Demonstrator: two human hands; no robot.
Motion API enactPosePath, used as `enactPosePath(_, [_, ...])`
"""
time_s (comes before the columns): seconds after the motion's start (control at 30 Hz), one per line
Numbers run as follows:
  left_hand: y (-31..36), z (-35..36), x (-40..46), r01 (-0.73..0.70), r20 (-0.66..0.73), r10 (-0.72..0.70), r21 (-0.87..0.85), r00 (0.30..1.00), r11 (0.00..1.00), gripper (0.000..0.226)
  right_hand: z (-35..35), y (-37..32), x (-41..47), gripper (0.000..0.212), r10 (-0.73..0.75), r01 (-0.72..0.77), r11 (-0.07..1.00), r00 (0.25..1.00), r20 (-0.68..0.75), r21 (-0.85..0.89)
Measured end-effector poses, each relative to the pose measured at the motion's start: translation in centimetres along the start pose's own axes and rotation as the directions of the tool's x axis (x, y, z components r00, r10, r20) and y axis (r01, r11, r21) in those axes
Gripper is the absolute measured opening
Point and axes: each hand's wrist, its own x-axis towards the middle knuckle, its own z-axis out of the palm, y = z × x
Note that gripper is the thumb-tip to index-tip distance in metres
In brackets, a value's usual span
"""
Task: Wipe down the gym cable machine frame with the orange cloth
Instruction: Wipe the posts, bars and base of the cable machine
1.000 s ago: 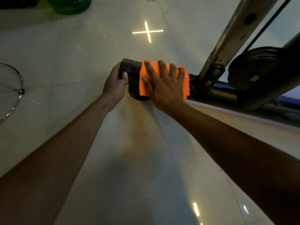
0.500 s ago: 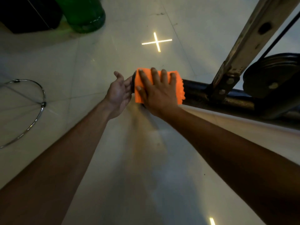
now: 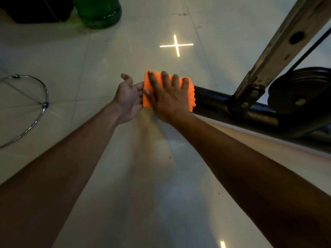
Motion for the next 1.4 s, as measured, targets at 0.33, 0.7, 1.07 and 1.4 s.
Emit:
enactPosePath(0.33, [0.0,-0.6,0.2,0.008,-0.050,-0.007,0.020,0.999,1.000,0.106,0.9,2.2,-3.4,0.064,0.094,-0.101,0.994,0.986,-0.138,-0.046])
enactPosePath(0.7, [0.0,0.1,-0.3,-0.015,-0.044,0.016,0.028,0.999,0.999,0.098,-0.4,10.0,-10.4,0.062,-0.024,0.021,1.000,0.986,-0.162,-0.019])
enactPosePath(1.07, [-0.3,2.6,-1.2,-0.038,-0.070,0.042,0.060,0.997,0.997,0.094,0.0,4.4,-5.2,0.063,-0.024,0.023,1.000,0.994,-0.105,-0.010])
enactPosePath(1.4, [-2.4,3.2,-1.9,-0.147,-0.079,0.152,0.057,0.985,0.987,0.070,-0.6,10.1,-11.9,0.061,0.012,-0.013,1.000,0.994,-0.111,-0.005])
